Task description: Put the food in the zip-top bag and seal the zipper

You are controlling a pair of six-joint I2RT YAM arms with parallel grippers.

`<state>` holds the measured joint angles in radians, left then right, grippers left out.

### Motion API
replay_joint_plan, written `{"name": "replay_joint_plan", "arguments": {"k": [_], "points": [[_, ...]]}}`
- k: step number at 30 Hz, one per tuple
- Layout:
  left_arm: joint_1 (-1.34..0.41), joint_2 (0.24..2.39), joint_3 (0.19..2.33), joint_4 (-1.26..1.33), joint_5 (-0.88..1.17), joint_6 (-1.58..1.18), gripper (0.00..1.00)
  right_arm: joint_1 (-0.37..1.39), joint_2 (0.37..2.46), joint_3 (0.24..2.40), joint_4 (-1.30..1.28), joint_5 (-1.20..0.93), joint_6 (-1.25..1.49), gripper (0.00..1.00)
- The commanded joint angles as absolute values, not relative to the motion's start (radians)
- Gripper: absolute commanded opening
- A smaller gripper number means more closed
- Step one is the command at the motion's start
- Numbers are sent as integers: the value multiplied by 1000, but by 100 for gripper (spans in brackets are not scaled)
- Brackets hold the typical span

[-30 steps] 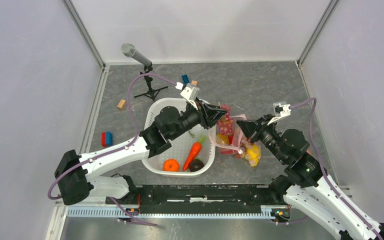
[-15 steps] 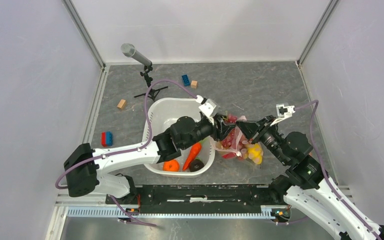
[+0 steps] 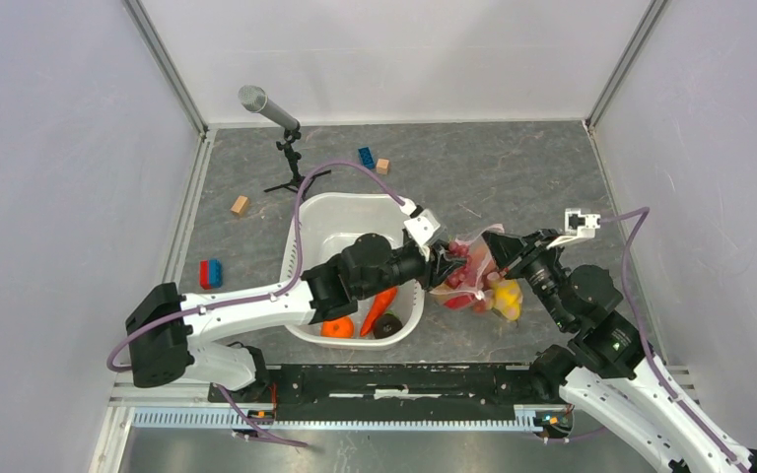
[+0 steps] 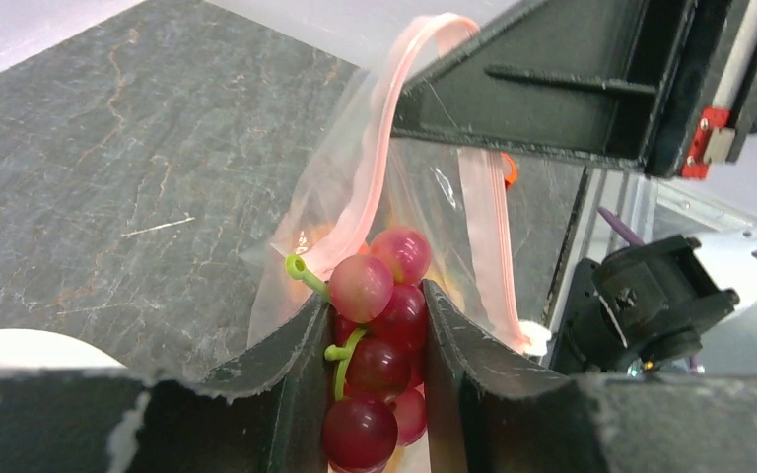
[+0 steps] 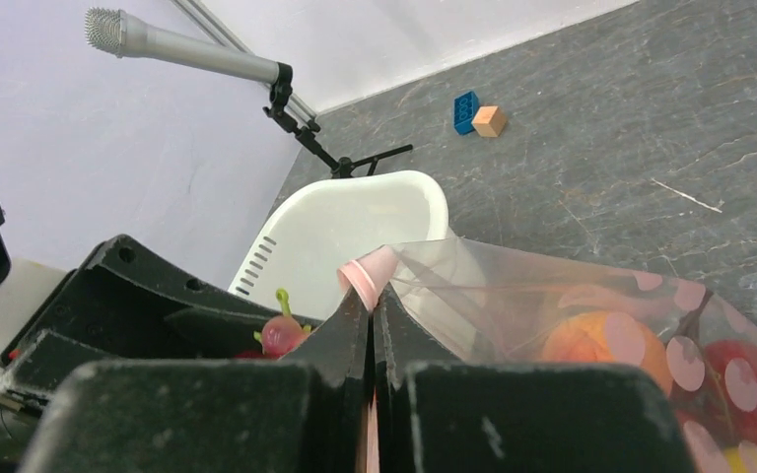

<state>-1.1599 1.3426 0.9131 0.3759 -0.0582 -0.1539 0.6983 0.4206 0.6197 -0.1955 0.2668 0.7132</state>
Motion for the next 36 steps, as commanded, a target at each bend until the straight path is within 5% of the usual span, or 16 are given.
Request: {"name": "replay_joint_plan", "arguments": {"k": [1, 16, 24, 31, 36], "points": [[-1180, 1313, 930, 288, 25, -79, 35, 697, 394, 650, -113, 311, 725, 1], [-1294, 1442, 1067, 189, -156, 265, 42, 697, 437, 660, -108, 190, 738, 1], [-1282, 1561, 1146, 132, -471, 320, 41, 696, 427, 666, -111, 144, 727, 1], [-1231, 1578, 1208, 137, -492, 183, 44, 697, 436, 708, -196, 136, 697, 1], [-1187, 1581, 1226, 196, -319, 102, 57, 697, 415, 698, -214, 142, 704, 1]]}}
